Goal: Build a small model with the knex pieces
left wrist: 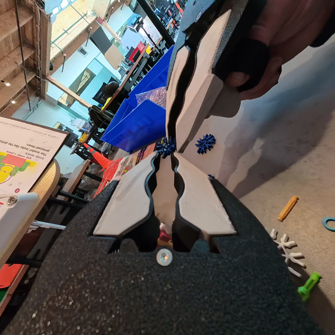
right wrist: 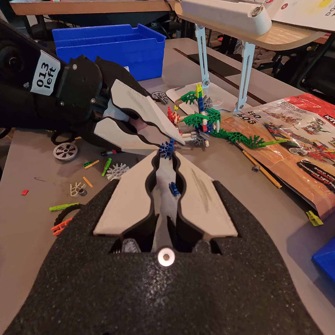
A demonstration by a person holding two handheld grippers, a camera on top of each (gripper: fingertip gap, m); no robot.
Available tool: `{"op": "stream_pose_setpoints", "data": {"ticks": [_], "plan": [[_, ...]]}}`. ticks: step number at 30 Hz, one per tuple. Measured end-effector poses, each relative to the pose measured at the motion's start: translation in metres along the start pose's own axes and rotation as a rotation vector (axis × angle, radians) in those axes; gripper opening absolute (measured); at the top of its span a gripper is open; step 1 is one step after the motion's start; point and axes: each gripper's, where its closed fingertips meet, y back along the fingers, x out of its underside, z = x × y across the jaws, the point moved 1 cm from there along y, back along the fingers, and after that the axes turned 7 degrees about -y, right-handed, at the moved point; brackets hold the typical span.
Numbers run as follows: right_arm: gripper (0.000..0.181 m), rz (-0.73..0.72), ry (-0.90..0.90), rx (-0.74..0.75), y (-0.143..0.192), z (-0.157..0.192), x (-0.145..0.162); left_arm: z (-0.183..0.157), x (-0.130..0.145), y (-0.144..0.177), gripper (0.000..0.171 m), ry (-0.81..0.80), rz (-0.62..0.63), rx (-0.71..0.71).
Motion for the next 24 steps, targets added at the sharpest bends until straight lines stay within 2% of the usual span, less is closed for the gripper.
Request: {"op": "stream_pose_setpoints", "data": {"ticks": [7,15,24], "plan": [[0.012,0.050,0.104,0.088,-0.006,-0.005,0.007,-0.003,0.009,-0.003,0.010,0.022,0.021,0.048],[0.012,0.063,0.209,0.174,-0.006,-0.011,0.007,-0.002,0.009,0.001,0.011,0.133,-0.027,0.118],[0.012,0.095,0.254,0.203,-0.008,-0.012,0.011,-0.004,0.012,0.000,0.010,0.051,0.005,0.084]]}}
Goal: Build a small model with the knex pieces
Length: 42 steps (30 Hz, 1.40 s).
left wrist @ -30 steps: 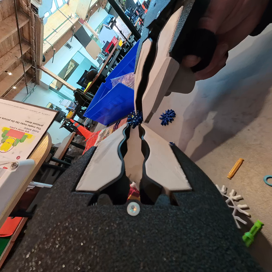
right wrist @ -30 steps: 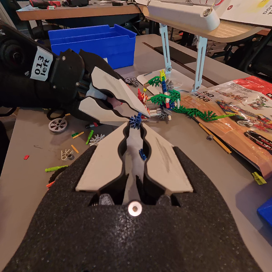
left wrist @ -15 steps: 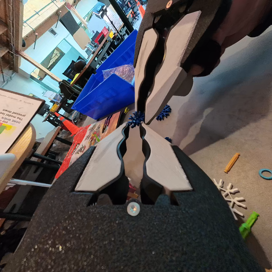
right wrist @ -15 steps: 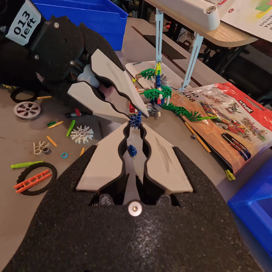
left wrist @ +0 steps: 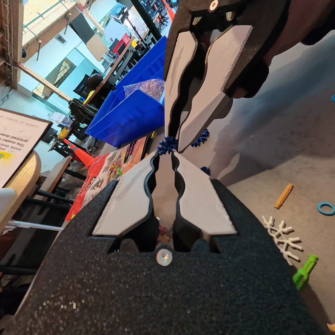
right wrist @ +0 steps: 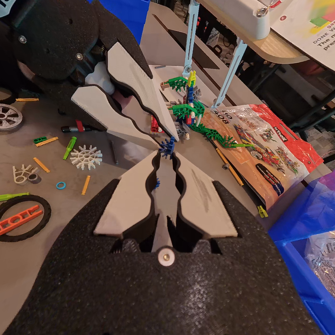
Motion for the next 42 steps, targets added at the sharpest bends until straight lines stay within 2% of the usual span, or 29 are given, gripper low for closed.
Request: {"op": "stream_pose_setpoints", "data": {"ticks": [18,24,32,38,42], "plan": [[0.010,0.041,0.009,-0.020,-0.006,0.005,0.008,-0.005,0.006,-0.001,0.006,-0.090,0.056,-0.016],[0.011,0.035,-0.051,-0.059,-0.006,0.005,0.008,-0.006,0.006,-0.001,0.007,-0.076,0.051,0.001],[0.012,-0.060,-0.145,-0.091,0.003,-0.001,-0.005,0.003,-0.003,0.003,0.011,0.132,-0.045,0.050],[0.013,-0.143,-0.150,-0.161,0.011,0.007,-0.018,0.007,-0.011,0.010,0.013,0.319,-0.150,0.130],[0.013,-0.187,-0.146,-0.220,0.017,0.016,-0.025,0.004,-0.023,0.015,0.012,0.382,-0.232,0.189]]}}
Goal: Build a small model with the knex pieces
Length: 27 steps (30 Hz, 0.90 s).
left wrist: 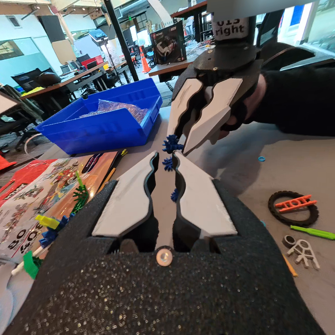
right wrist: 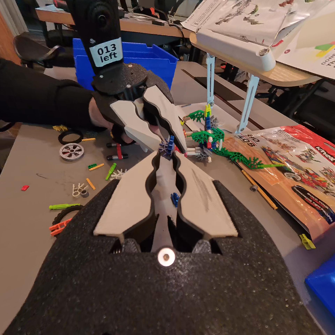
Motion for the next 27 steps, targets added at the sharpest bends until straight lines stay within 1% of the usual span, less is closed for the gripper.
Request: {"op": "stream_pose_setpoints", "data": {"ticks": [4,11,20,23,27], "plan": [[0.013,-0.019,0.023,0.020,0.002,-0.002,-0.004,-0.002,-0.003,0.002,0.009,0.051,-0.028,0.037],[0.013,-0.002,0.186,0.163,0.001,-0.012,-0.004,0.003,-0.003,0.004,0.005,0.163,-0.051,0.059],[0.013,0.014,0.309,0.259,0.001,-0.017,-0.005,0.007,-0.004,0.005,0.004,0.234,-0.074,0.073],[0.013,0.030,0.342,0.288,0.001,-0.019,-0.004,0.006,-0.007,0.006,0.011,0.258,-0.098,0.096],[0.013,0.035,0.372,0.298,-0.001,-0.018,-0.004,0.005,-0.007,0.005,0.008,0.262,-0.097,0.089]]}}
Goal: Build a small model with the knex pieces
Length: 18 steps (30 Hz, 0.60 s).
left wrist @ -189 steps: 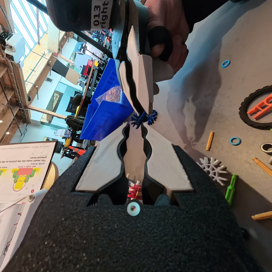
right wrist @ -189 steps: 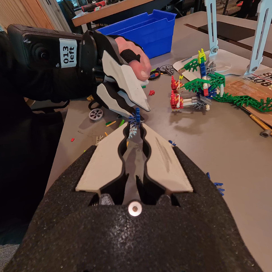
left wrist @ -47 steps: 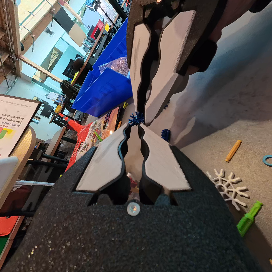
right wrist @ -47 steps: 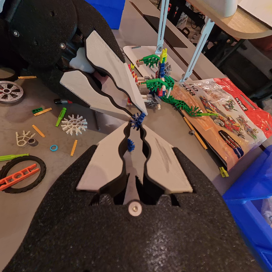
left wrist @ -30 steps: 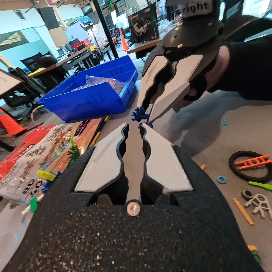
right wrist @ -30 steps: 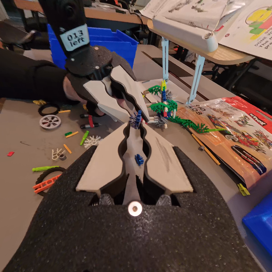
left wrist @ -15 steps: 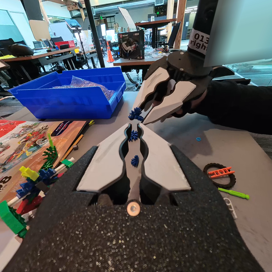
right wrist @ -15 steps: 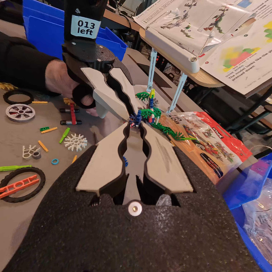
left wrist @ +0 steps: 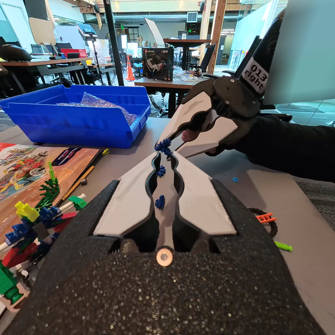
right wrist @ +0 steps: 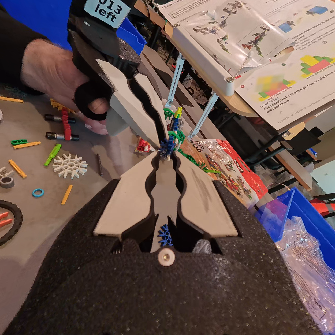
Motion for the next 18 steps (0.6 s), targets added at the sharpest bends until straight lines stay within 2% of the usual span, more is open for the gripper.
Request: {"op": "stream_pose_setpoints", "data": {"ticks": [4,18], "plan": [[0.013,-0.005,0.020,0.017,0.0004,-0.0008,-0.0013,-0.0022,-0.0023,-0.0006,0.002,0.012,-0.017,0.012],[0.013,0.004,0.144,0.090,-0.0002,-0.0024,-0.0031,-0.0006,-0.0043,0.0000,0.004,0.059,-0.038,0.022]]}}
